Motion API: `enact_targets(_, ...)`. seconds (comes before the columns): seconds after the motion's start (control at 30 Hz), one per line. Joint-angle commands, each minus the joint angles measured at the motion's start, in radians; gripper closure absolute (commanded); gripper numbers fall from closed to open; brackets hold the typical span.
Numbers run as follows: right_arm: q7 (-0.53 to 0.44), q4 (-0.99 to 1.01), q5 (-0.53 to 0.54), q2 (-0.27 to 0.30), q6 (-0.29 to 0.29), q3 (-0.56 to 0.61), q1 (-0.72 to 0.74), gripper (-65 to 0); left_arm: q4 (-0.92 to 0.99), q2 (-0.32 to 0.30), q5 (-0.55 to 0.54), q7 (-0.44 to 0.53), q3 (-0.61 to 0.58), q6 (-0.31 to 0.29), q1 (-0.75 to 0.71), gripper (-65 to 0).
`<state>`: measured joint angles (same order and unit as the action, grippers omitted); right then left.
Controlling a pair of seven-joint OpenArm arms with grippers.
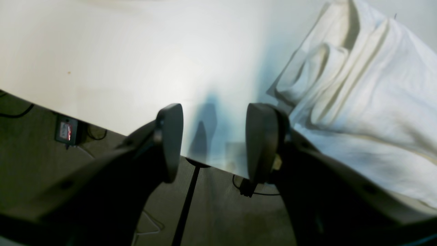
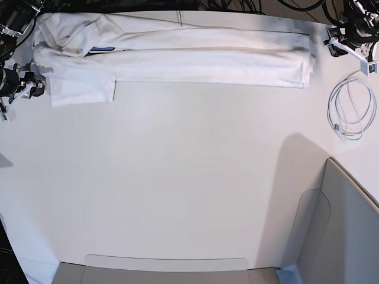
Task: Layout the t-shirt on the table in an organized manner, then fold the t-shirt properly
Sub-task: 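Move the right gripper to the strip's end and grasp the fabric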
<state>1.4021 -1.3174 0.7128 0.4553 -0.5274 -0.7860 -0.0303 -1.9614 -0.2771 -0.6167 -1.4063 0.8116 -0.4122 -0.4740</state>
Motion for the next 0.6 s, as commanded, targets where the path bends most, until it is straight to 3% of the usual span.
enact_targets(0.0,-0.006,-0.003,0.014,0.027,-0.006,-0.003,0.019,-19.9,-0.016,-0.015,-0.001,0.010,0.007,0.002,-0.004,-30.3)
enact_targets(0.13,-0.006,0.025,0.015,0.026,-0.017,0.032,0.031,-19.9,-0.016,-0.015,-0.001,0.010,0.007,0.002,0.001,-30.3)
enact_targets(0.3,-0.006,0.039,0.015,-0.010,-0.096,0.049,0.030,-19.9,-0.016,-0.014,-0.001,0.010,0.007,0.002,0.024,-30.3)
enact_targets(0.57,-0.006,0.040,0.014,-0.066,-0.101,0.050,0.023,-19.9,-0.016,-0.014,-0.001,0.010,0.007,0.002,0.025,-30.3)
